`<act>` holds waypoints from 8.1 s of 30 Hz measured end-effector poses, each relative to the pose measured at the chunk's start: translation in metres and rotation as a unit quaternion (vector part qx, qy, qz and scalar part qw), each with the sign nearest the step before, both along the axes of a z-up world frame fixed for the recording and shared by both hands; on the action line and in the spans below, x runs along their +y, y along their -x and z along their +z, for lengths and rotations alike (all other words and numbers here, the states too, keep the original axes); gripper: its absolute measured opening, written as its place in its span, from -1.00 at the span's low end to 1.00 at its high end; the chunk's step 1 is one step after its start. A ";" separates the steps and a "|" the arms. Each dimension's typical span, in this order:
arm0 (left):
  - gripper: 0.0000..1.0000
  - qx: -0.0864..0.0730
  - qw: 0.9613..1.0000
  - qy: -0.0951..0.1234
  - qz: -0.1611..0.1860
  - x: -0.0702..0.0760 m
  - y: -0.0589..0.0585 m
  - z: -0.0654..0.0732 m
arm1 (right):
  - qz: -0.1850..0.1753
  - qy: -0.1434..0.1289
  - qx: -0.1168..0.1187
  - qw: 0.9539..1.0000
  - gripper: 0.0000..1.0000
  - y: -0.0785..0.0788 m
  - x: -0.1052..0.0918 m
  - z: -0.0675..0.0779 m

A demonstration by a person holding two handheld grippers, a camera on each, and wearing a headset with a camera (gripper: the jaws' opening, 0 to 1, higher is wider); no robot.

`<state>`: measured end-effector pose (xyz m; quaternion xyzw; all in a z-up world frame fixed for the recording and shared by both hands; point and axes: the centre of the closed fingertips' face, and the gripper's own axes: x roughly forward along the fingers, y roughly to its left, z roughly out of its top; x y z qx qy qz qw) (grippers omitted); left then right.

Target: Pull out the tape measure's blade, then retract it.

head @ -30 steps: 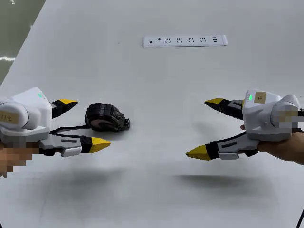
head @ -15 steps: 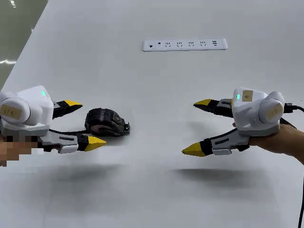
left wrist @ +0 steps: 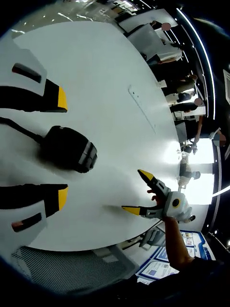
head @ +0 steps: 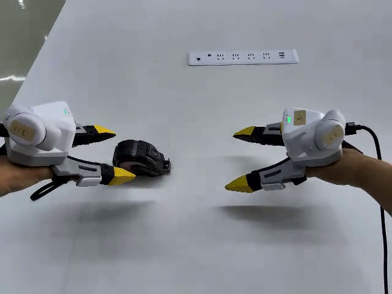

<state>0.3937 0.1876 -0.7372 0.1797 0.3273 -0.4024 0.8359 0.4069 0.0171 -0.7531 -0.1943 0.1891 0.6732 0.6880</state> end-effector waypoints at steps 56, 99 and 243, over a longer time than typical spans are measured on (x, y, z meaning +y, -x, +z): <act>-0.51 0.031 0.991 -0.066 -0.114 0.002 -0.007 -0.025 | 0.127 0.039 -0.028 0.991 -0.61 0.006 0.112 -0.044; -0.52 0.036 0.990 -0.055 -0.123 0.002 -0.005 -0.026 | 0.124 0.055 -0.037 0.990 -0.84 0.003 0.111 -0.046; -0.52 0.048 0.989 -0.061 -0.124 -0.001 -0.007 -0.026 | 0.042 0.111 0.006 0.993 -0.85 -0.018 -0.065 -0.044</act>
